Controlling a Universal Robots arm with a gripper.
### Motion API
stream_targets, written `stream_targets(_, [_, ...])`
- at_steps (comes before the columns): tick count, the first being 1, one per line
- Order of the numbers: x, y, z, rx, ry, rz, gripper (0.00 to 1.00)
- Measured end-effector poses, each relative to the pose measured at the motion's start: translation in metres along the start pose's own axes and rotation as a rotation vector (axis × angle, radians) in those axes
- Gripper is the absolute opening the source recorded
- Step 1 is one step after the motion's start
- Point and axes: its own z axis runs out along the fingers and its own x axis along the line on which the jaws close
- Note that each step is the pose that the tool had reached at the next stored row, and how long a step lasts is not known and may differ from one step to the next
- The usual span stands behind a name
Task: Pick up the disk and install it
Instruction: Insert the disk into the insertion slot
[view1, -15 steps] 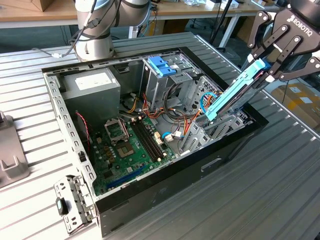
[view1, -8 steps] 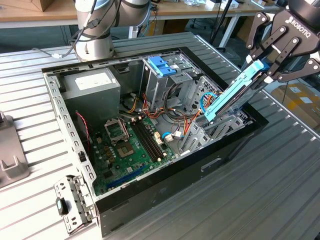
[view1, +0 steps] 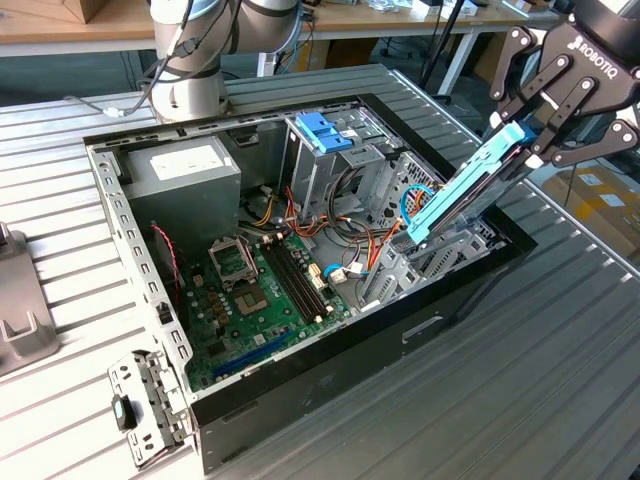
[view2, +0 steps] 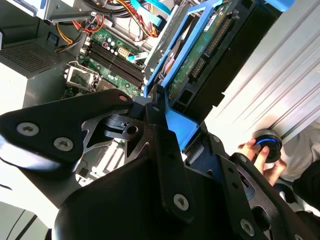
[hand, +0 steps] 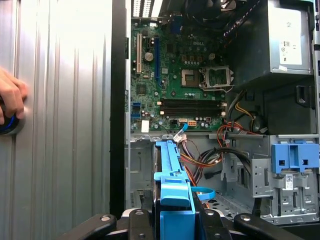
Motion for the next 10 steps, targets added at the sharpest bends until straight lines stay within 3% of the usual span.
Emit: stream_targets(10, [0.0006,0.0013,0.0039,0.0,-0.0018,0.0,0.37])
